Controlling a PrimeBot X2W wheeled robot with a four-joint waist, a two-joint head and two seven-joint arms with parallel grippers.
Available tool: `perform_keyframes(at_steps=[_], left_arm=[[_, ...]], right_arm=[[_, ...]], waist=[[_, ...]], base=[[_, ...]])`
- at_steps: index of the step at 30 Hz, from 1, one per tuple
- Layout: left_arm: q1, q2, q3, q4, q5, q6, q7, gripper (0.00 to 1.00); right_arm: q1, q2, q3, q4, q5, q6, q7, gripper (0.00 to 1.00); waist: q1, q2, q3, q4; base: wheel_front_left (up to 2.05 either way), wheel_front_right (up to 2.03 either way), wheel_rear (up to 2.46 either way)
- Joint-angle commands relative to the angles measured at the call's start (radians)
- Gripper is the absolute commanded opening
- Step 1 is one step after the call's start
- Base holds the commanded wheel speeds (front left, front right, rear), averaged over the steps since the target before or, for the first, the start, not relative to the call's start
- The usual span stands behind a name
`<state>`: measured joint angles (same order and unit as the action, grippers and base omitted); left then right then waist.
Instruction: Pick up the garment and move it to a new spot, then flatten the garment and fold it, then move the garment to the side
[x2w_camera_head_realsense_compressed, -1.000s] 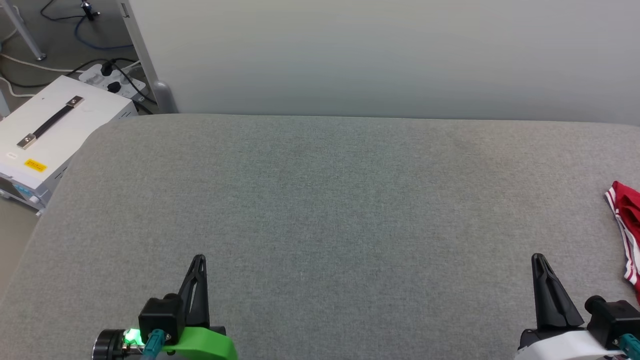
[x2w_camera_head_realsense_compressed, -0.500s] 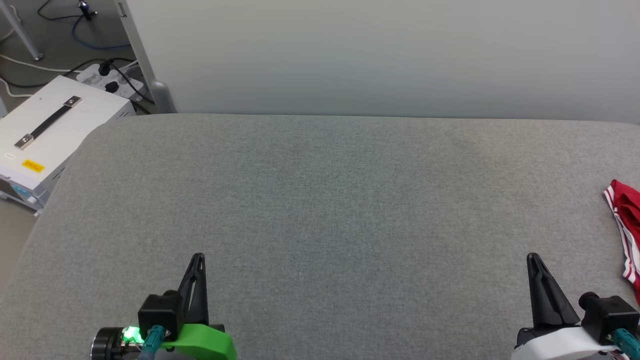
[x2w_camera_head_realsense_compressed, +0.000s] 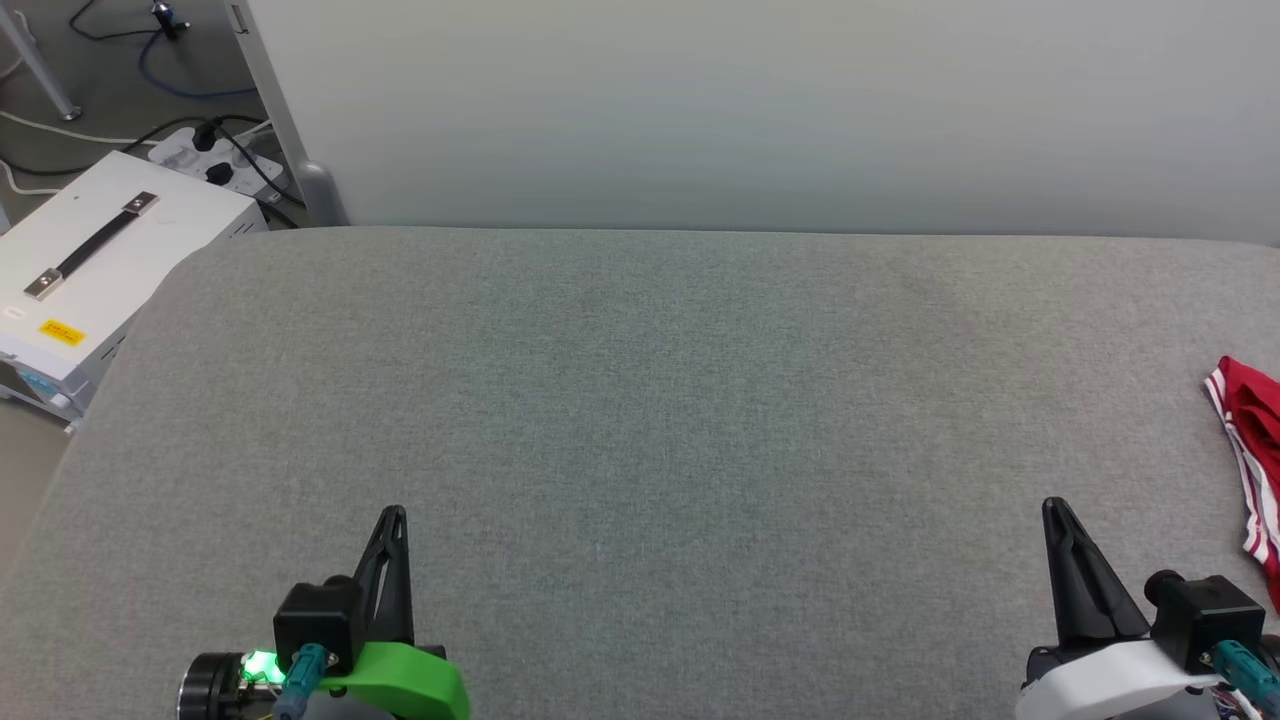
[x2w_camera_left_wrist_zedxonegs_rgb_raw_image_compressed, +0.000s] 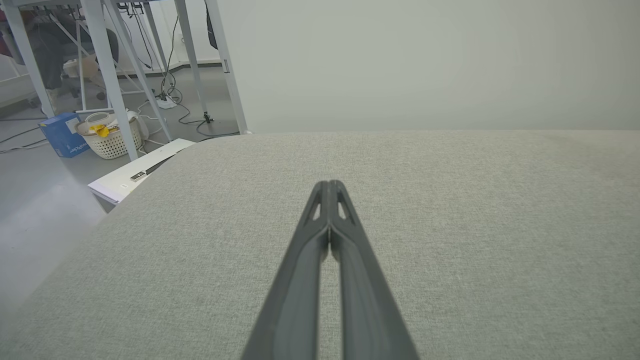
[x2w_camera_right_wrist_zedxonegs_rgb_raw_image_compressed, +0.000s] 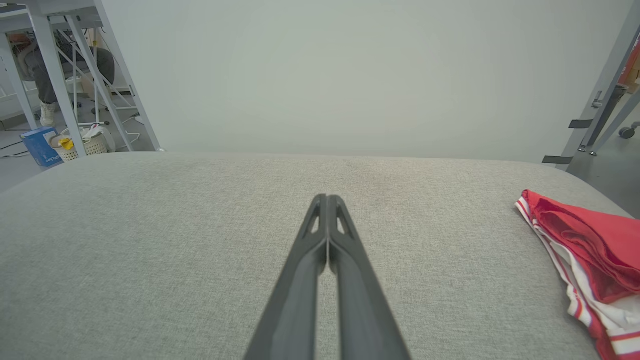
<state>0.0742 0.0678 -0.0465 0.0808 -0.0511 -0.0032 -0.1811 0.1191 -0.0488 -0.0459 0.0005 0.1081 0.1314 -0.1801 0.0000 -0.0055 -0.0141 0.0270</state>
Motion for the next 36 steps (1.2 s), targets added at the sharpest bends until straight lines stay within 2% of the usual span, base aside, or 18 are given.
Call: perform_keyframes(at_steps=[1, 36], left_arm=[[-0.021, -0.005, 0.006, -0.008, 0.008, 0.001, 0.008, 0.0], [-0.042, -0.01, 0.022, -0.037, 0.026, 0.002, 0.077, 0.0]], right_arm=[[-0.018, -0.001, 0.003, 0.0, -0.009, 0.0, 0.005, 0.0], [-0.059, -0.001, 0.02, 0.0, -0.049, 0.0, 0.076, 0.0]], waist=[[0.0, 0.0018, 0.0, 0.0], [0.0, 0.0033, 0.006, -0.011]], base=[[0.0, 0.0, 0.0], [0.0, 0.0, 0.0]])
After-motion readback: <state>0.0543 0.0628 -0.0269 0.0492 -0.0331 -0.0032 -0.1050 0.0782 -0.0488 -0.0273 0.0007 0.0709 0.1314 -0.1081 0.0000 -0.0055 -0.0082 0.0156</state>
